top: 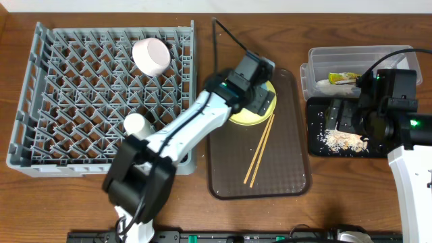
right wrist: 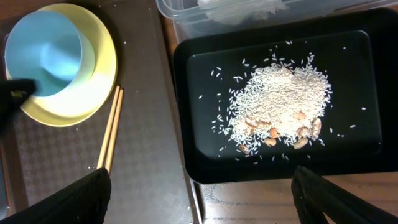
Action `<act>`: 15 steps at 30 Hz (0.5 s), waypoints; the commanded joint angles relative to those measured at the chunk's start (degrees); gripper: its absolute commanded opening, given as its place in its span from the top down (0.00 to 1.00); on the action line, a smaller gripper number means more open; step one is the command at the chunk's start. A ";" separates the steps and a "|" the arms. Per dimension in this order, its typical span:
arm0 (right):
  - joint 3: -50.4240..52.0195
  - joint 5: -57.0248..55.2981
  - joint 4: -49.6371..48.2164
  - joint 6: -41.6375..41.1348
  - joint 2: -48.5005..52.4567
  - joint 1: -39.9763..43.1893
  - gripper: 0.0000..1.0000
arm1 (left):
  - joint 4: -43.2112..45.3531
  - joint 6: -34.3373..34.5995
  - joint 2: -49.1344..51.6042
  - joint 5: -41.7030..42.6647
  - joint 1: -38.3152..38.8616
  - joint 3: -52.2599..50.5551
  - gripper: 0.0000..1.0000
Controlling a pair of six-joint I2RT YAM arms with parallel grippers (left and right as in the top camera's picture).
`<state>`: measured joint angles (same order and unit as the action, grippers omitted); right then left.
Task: Sort waste into correct bins and load items into the dishwasher rack
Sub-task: 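Reach the left gripper to the light-blue bowl on the yellow plate and grasp it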
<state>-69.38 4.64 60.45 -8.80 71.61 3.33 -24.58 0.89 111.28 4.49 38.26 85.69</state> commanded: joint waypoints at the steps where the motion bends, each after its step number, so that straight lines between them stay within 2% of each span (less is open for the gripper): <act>1: -0.61 -0.13 0.22 -0.33 -0.20 0.46 0.09 | 0.70 -2.43 2.67 -1.14 0.83 -0.13 0.15; 4: -0.61 -0.13 0.24 -0.33 -0.20 0.46 0.09 | 0.74 -2.43 5.62 -1.16 0.87 -0.13 0.20; 9: -0.61 -0.13 0.24 -0.33 -0.20 0.42 0.09 | 0.72 -2.43 8.70 -1.14 0.90 -0.13 0.34; 15: -0.61 -0.13 0.24 -0.33 -0.20 0.39 0.09 | 0.87 -2.40 8.87 -1.14 0.87 -0.13 0.76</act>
<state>-69.38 4.64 60.62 -8.80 71.61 3.33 -23.73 -1.19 120.14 4.08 39.22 85.69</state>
